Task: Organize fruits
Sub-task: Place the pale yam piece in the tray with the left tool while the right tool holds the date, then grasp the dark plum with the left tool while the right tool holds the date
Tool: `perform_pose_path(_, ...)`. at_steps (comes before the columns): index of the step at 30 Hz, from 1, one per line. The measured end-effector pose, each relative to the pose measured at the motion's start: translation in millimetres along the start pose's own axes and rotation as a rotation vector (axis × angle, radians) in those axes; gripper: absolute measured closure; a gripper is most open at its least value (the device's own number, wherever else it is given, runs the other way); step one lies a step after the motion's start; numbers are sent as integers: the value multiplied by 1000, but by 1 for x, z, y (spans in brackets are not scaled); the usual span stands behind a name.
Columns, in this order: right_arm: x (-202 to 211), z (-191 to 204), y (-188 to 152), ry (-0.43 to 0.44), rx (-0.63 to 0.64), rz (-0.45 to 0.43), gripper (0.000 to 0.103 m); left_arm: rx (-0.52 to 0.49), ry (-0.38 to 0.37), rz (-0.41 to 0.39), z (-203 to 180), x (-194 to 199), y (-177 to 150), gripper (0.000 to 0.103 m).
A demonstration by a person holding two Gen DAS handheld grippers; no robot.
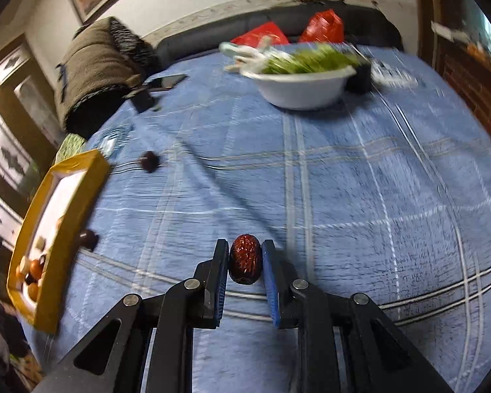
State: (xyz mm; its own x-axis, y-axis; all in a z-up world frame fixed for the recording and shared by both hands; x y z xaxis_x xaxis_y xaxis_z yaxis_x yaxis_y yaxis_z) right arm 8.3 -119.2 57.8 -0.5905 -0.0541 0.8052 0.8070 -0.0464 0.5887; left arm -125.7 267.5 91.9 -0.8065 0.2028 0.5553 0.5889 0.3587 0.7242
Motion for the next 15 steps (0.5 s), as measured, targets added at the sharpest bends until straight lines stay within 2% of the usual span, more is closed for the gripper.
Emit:
perform_pose_path(3,23,33,8,52,49,-36,80,22,-14,-14,7,9,-2,73)
perform_pose_path(9,66,127,9,225,196,-79,80,83,-56,-20,26,15,-8,73)
perform_pose_path(15,58,206,-12,382,291,5,79,123,-48,-30,48,19,-12,73)
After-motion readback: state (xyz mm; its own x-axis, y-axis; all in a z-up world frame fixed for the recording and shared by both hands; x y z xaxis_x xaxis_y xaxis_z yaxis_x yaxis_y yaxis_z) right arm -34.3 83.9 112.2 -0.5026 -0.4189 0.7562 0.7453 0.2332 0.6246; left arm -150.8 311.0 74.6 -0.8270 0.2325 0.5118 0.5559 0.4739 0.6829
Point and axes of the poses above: each gripper's, at about its wrist camera, not at the fingertips, and x roughly against the way its jaws point, z to its left, y to its top, the point moved 3 cm from there along -x, roughly the way its jaws point, and after that the axes turned 11 degrees about -y, right-handed, at the moved point
